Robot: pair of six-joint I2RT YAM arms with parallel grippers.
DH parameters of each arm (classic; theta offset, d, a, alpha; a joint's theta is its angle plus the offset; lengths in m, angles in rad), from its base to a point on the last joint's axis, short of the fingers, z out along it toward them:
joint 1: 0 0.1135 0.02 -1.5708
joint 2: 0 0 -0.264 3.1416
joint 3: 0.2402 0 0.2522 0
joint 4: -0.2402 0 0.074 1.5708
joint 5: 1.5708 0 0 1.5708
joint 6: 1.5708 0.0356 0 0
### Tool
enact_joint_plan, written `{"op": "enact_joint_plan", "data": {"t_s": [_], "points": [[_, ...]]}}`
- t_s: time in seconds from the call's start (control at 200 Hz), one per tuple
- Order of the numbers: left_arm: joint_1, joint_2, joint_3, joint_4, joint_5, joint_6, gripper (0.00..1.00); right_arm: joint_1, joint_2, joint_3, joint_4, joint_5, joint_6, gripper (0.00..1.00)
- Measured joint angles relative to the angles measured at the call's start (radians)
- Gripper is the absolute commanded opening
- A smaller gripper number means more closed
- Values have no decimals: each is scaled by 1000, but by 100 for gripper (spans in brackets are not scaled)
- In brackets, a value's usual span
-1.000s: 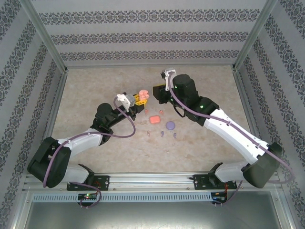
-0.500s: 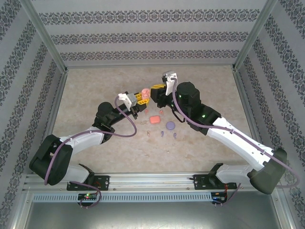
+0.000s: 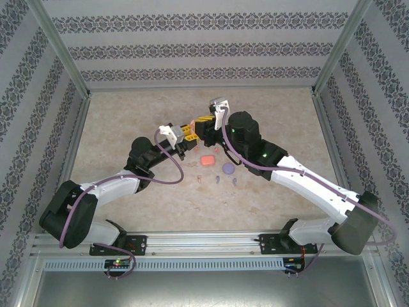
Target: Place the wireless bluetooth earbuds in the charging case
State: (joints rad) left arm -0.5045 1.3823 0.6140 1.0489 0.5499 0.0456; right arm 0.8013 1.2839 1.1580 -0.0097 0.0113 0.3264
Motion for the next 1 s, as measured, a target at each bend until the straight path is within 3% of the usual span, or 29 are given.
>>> {"op": "enact_joint_plan", "data": {"t_s": [0.999], "points": [[0,-8,10,-7,0,0,0,0,23,-5,25,-1,18,19]]}}
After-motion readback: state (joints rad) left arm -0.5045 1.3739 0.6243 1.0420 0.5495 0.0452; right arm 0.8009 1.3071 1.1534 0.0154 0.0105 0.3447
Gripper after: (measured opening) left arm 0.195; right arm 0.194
